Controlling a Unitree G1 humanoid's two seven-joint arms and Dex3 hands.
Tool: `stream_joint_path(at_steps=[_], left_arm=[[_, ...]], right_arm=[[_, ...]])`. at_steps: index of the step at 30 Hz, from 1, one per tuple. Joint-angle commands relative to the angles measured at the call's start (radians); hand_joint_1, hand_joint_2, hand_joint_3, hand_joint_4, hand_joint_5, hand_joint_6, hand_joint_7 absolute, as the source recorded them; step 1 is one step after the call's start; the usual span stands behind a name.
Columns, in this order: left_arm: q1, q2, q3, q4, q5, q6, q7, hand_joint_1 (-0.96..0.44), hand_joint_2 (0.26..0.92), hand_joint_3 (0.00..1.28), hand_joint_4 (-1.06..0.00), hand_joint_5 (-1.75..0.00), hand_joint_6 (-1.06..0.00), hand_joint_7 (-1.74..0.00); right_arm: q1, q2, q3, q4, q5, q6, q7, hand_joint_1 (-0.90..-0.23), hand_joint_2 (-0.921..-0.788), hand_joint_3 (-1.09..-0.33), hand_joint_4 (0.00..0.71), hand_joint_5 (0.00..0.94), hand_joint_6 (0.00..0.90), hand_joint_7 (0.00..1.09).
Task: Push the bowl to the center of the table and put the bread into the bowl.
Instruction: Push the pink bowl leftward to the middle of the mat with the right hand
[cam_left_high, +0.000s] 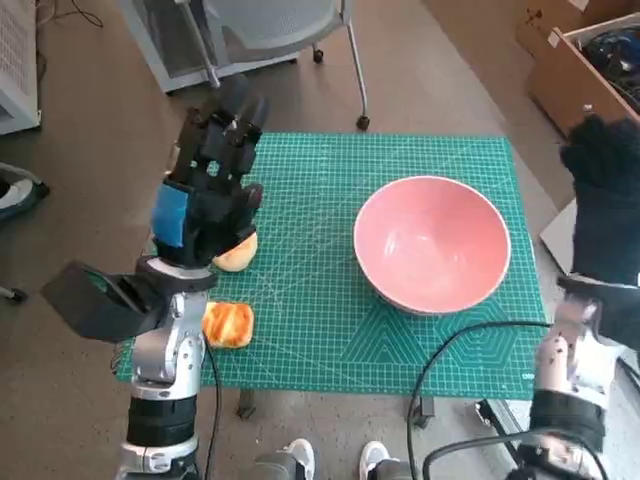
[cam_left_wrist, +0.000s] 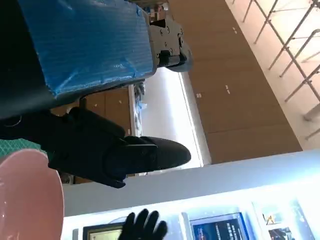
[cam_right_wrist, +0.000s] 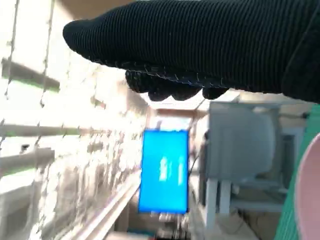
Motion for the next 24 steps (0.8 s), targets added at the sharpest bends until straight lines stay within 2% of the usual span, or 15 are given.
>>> stream_joint_path(at_steps=[1, 8, 17, 21, 24], left_arm=[[0.002, -0.002, -0.004, 0.005, 0.009, -0.012, 0.001, -0.61, 0.874, 0.42, 0.00, -0.19, 0.00, -0.52], [0.002, 0.001, -0.004, 0.006, 0.009, -0.007, 0.000, -0.62, 0.877, 0.41, 0.00, -0.18, 0.00, -0.51], [0.004, 0.008, -0.004, -0.003, 0.005, 0.006, -0.003, -0.62, 0.880, 0.41, 0.00, -0.17, 0.00, -0.51], [0.006, 0.013, -0.003, -0.008, 0.004, 0.011, -0.004, -0.62, 0.881, 0.40, 0.00, -0.17, 0.00, -0.51], [0.009, 0.016, -0.002, -0.012, 0.000, 0.014, -0.005, -0.62, 0.882, 0.40, 0.00, -0.17, 0.00, -0.51]], right_arm=[[-0.033, -0.007, -0.031, 0.173, -0.003, -0.033, -0.026, -0.493, -0.921, -0.542, 0.283, 0.000, 0.232, 0.36], [-0.078, 0.002, -0.050, 0.348, -0.009, -0.057, -0.071, -0.461, -0.921, -0.575, 0.250, 0.000, 0.227, 0.35], [-0.124, 0.042, -0.069, 0.500, 0.006, 0.000, -0.102, -0.437, -0.921, -0.609, 0.245, 0.002, 0.232, 0.35], [-0.132, 0.063, -0.070, 0.529, 0.006, 0.021, -0.103, -0.440, -0.921, -0.615, 0.246, 0.002, 0.235, 0.35], [-0.137, 0.090, -0.058, 0.546, -0.005, 0.041, -0.101, -0.439, -0.921, -0.618, 0.238, 0.001, 0.227, 0.35]])
